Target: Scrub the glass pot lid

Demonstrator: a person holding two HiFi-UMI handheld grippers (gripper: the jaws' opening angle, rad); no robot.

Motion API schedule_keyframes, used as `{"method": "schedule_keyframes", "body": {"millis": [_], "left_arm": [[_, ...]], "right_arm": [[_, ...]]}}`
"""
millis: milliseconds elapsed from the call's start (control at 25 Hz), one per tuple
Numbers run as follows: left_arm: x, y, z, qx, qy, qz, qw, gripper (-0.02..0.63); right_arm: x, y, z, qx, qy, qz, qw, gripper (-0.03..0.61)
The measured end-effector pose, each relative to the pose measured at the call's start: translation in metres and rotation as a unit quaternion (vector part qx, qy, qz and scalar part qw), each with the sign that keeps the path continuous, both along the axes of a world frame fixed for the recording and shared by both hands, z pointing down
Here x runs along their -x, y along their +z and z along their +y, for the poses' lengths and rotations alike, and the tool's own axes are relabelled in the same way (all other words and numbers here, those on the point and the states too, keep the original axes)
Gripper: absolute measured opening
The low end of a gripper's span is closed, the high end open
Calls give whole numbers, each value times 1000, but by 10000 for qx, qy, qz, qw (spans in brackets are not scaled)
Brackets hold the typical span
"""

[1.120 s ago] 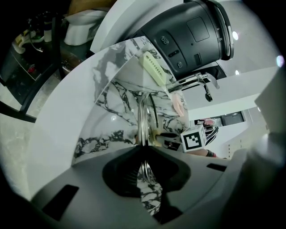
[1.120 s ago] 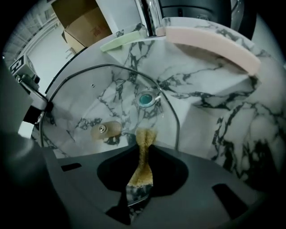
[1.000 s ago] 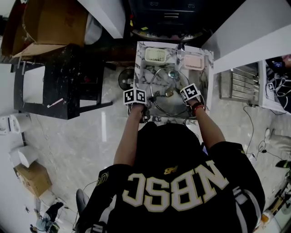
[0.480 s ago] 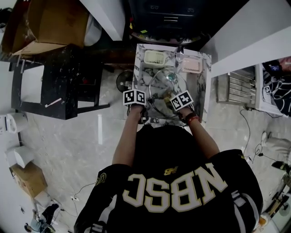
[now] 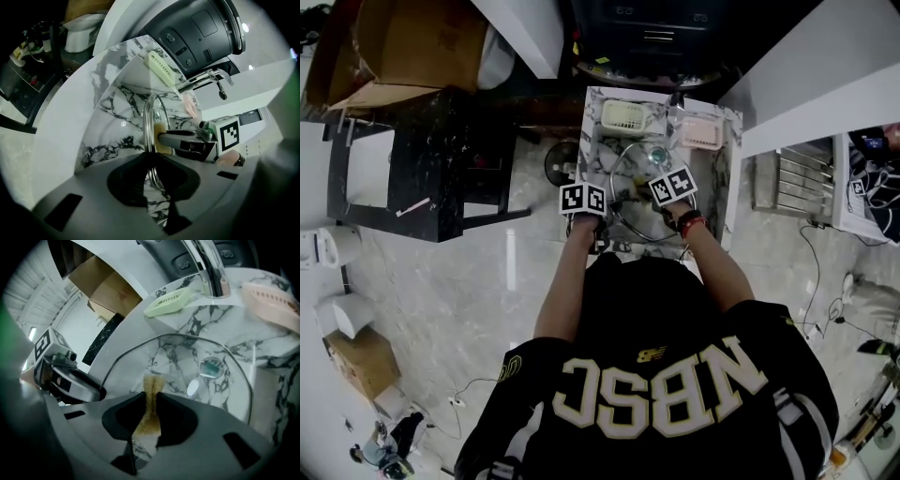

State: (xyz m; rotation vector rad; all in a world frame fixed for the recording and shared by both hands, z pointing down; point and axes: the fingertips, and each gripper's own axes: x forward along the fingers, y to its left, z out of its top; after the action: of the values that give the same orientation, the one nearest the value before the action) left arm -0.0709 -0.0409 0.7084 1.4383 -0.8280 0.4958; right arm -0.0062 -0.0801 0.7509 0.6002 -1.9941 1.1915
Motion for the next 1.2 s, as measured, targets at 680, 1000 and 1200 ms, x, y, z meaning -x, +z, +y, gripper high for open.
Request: {"method": "schedule_keyframes", "body": {"millis": [680, 1000, 1200], "left_arm": [[0, -1, 0, 126, -147, 181, 9996, 66], [0, -1, -2, 93, -207, 196, 9995, 64], [-1, -1, -3, 35, -209, 216, 9995, 64]], "right_arm": [[-114, 53, -22, -195, 599, 1786, 9819, 74], [-108, 46, 32, 281, 85, 1787, 9835, 71], [-93, 35, 54, 196, -59, 1785, 9837, 71]]}}
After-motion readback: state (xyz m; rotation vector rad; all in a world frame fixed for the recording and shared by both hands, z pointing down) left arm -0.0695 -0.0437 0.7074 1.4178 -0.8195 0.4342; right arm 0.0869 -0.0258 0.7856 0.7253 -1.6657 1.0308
